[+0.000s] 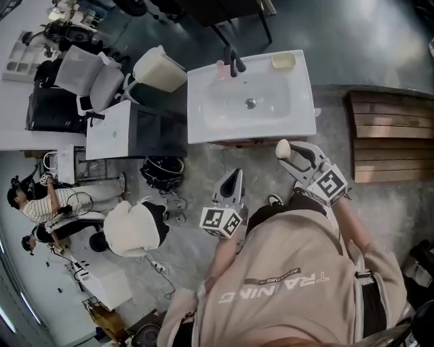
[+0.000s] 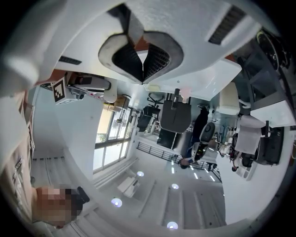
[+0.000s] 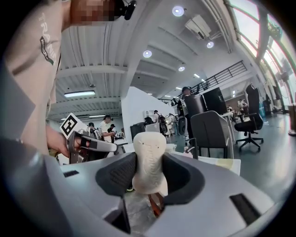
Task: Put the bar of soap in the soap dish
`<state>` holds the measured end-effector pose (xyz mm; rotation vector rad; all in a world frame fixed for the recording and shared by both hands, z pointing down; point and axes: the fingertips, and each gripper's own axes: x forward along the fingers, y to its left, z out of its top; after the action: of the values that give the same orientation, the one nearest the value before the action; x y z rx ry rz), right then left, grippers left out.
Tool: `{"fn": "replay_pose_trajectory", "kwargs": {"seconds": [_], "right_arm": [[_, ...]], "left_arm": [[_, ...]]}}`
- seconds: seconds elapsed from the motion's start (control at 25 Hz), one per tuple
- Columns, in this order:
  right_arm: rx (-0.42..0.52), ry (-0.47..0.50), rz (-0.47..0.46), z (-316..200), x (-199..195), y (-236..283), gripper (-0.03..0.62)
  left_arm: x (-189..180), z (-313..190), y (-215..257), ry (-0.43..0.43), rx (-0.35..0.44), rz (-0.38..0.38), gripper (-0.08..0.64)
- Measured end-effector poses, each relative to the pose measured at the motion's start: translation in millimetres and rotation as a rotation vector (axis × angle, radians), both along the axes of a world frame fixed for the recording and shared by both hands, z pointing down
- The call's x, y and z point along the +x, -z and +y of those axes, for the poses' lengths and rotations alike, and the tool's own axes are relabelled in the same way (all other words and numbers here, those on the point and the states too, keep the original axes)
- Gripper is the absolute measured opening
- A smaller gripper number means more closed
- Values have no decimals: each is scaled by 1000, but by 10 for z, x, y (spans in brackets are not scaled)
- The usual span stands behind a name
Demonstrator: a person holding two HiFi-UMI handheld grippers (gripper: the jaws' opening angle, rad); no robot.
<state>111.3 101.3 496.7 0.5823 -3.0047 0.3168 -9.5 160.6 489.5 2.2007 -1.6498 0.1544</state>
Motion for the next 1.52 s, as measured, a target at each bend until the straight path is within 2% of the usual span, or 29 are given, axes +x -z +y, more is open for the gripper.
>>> {"fn": "replay_pose_trajectory", "kwargs": {"seconds": [0.08, 0.2, 0.36, 0.44, 0.64, 0.8, 1.0, 1.2, 1.36, 1.52], "right_arm": [[6, 30, 11, -83, -82, -24, 164], [-37, 38, 28, -225, -126, -183, 164], [-100, -33, -19, -409, -284, -214, 164], [-93, -62, -12, -464, -373, -182, 164], [-46, -110, 17, -683, -514, -28, 164], [-53, -165, 31, -836, -738, 75, 163], [-59, -202, 36, -914, -1132, 95, 164], [-100, -270, 66, -853, -1350, -76, 164], [-146, -332, 59, -956, -1303, -97, 163], [-128, -337, 70, -1240, -1293, -87, 164]], "left_arm": [[-75, -88, -23, 14, -6, -4, 11], [-194, -275, -26, 35, 11, 5, 11], [-423, -454, -73, 40, 21, 70, 11], [-539, -509, -87, 33, 26, 84, 11], [-816, -800, 27, -23, 78, 54, 11], [-1184, -1007, 226, -59, 124, 22, 11], [-1700, -1155, 157, -85, 107, 27, 11], [-2127, -1297, -4, -103, 92, 41, 11], [-2091, -1437, -56, -143, 78, 65, 11], [-1955, -1695, -177, -176, 50, 87, 11]]}}
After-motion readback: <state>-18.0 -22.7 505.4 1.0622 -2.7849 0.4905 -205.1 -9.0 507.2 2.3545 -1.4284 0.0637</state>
